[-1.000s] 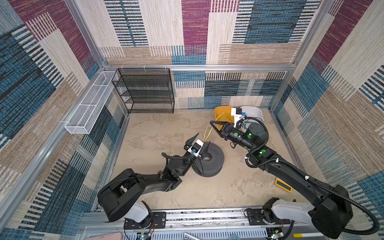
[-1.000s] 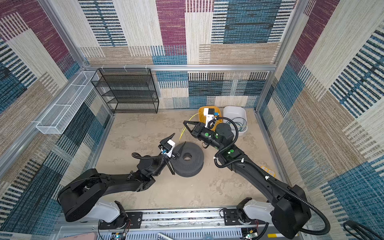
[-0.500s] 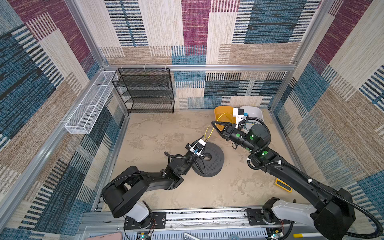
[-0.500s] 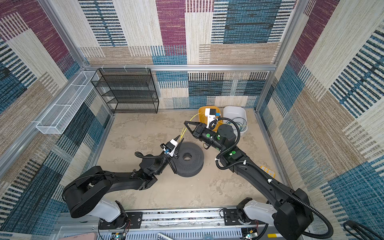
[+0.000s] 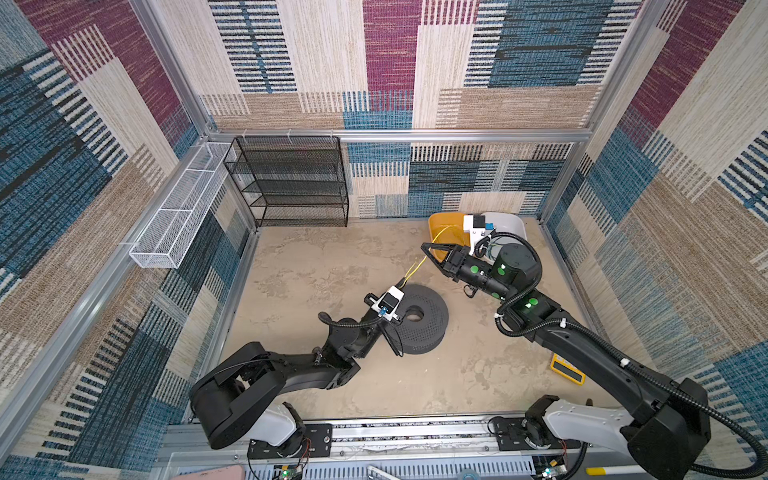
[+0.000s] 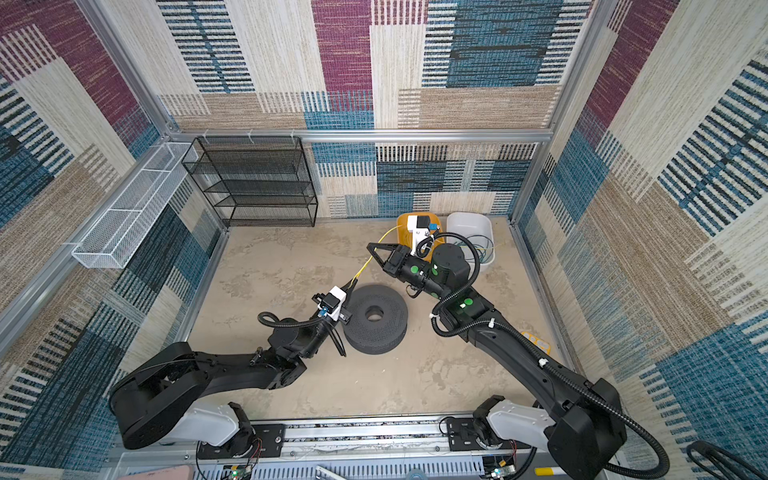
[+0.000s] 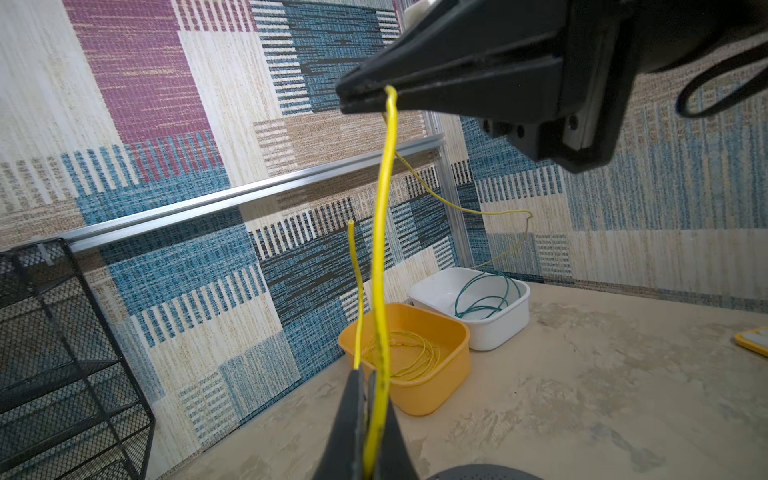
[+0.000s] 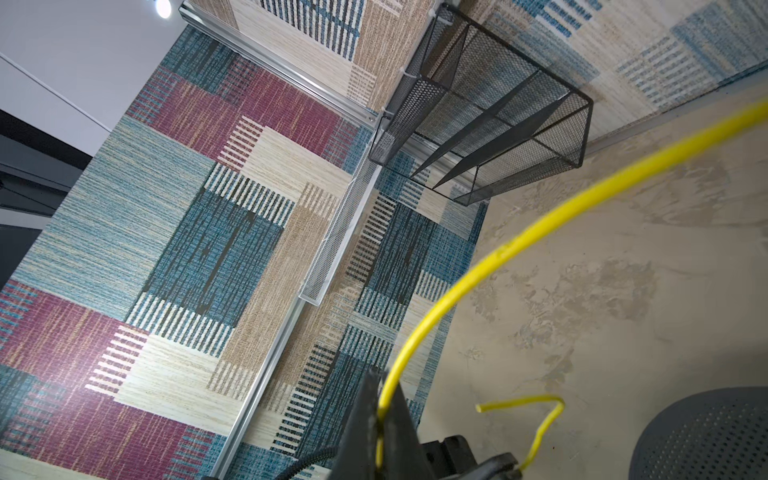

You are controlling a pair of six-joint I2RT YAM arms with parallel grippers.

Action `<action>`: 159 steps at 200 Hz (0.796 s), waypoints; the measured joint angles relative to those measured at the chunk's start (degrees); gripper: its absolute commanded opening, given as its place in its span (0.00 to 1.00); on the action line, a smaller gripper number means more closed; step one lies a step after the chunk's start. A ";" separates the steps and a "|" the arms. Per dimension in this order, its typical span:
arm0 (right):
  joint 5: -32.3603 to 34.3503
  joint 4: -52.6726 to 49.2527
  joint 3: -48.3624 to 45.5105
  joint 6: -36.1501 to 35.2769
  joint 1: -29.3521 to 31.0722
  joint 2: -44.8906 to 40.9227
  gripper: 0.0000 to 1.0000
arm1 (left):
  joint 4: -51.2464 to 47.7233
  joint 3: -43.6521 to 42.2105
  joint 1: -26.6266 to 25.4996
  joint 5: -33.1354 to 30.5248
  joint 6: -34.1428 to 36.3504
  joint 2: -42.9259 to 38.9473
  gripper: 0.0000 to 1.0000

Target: Wrap the cables

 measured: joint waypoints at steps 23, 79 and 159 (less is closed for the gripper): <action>0.24 -2.16 3.08 -2.95 -0.66 2.58 0.00 | -12.85 1.18 0.02 -0.26 -4.33 -9.49 0.00; 0.72 -3.54 8.39 -9.31 -2.86 9.97 0.00 | -61.96 18.40 0.09 2.75 -14.60 -17.11 0.00; -1.77 -5.88 10.95 -14.38 -5.01 14.45 0.56 | -97.85 37.68 2.01 13.94 -27.78 -6.43 0.00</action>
